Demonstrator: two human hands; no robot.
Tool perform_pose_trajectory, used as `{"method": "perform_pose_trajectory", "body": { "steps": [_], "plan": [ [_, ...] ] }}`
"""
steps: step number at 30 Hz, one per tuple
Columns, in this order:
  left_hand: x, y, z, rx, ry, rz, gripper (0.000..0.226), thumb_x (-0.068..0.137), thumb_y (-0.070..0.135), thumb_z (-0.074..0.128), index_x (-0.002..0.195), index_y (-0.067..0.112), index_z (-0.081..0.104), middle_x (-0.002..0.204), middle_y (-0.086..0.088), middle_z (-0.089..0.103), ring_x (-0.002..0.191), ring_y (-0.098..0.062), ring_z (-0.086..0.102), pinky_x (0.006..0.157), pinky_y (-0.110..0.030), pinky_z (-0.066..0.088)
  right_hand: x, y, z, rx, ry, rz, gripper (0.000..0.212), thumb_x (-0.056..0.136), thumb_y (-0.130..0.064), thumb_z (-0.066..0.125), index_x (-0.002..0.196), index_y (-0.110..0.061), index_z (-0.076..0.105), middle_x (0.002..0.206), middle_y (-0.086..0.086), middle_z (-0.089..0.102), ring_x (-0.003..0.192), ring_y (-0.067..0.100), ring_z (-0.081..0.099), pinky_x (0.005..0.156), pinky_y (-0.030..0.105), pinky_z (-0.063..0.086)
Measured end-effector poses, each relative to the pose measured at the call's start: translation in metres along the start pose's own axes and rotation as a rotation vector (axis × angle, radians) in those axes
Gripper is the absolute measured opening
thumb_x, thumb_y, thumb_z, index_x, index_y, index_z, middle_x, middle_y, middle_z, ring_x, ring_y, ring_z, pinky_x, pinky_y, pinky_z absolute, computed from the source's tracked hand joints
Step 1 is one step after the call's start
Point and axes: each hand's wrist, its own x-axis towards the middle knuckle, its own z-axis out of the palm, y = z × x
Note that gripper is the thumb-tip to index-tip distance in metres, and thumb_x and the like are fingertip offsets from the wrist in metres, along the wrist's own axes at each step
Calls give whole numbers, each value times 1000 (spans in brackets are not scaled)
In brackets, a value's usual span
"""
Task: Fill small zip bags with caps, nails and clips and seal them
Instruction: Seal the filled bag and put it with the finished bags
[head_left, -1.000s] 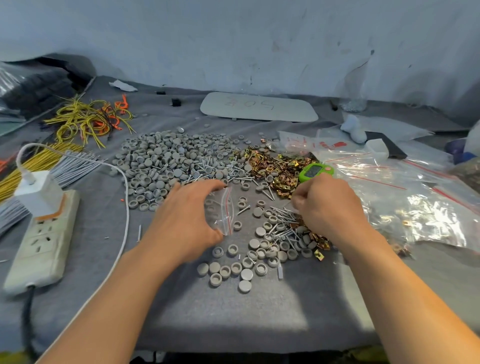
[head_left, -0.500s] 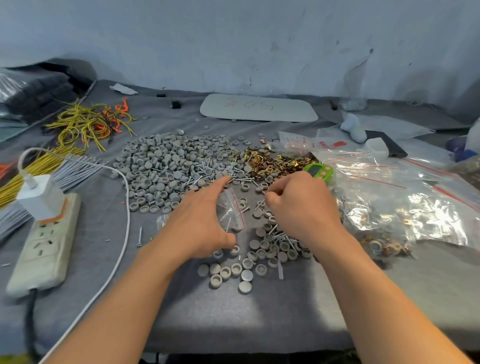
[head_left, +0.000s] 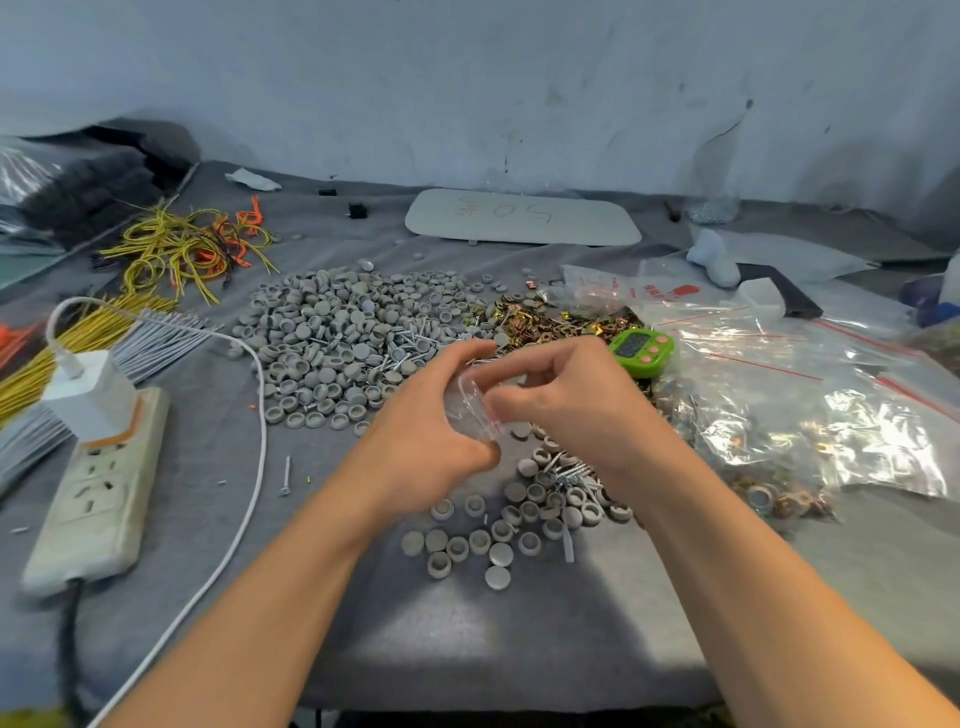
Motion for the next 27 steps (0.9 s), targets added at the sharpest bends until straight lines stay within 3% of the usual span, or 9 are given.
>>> {"method": "perform_pose_trajectory", "body": {
  "steps": [2,5,8,12,17,20,22,24,27],
  "plan": [
    [-1,-2,-3,-102,35,-3,81,64,7,72,131,50,55,108,17,67,63,-3,63,54,-21,51,2,0,-12,24,151,11,17,81,-20,83,80,-37,83,57,-13,65,51,7,51,59,28,44],
    [-2,-4,-8,-242,80,-27,75,74,-7,72,126,46,63,108,20,70,86,-10,71,71,-16,57,5,13,-32,-324,291,121,20,86,-17,78,74,-32,81,68,-12,75,55,4,62,76,33,56],
    [3,-3,-18,-639,159,-63,67,78,-13,67,131,27,63,104,10,75,100,-12,72,81,-19,56,6,31,-39,-739,191,283,19,88,-14,69,83,-28,80,91,-2,76,79,20,69,81,41,62],
    [8,-2,-27,-981,285,-69,66,69,-1,67,132,17,58,102,8,75,103,-8,71,92,-29,52,6,43,-39,-772,66,327,19,89,-14,68,83,-30,74,95,-1,74,88,20,67,82,35,60],
    [7,4,-19,-710,357,11,64,65,-4,69,124,22,63,107,5,71,97,-8,68,82,-21,54,5,47,-44,-753,77,298,20,89,-16,72,72,-28,71,79,-4,72,77,16,66,69,30,53],
    [2,2,-13,-271,388,68,69,71,-10,76,124,32,63,114,9,69,92,-2,69,66,-22,58,2,40,-41,-622,242,223,17,91,-18,74,76,-26,73,75,-5,71,70,12,65,69,32,55],
    [-1,0,-8,-15,278,74,75,70,-5,79,124,42,59,115,16,65,85,2,68,56,-20,56,0,30,-37,-387,303,181,16,91,-17,75,76,-24,74,72,-4,72,68,14,66,66,34,57],
    [-1,-2,-4,87,157,50,78,68,1,81,125,49,57,117,22,63,83,3,68,58,-13,52,-4,18,-30,-142,250,172,16,92,-15,75,77,-21,75,70,-5,73,64,15,62,62,33,54],
    [4,-2,-1,192,99,25,82,63,8,84,128,50,54,115,25,62,98,10,60,67,-3,44,-10,5,-14,41,179,114,16,88,-6,72,77,-18,74,62,-2,69,56,12,58,54,27,48]
  ]
}}
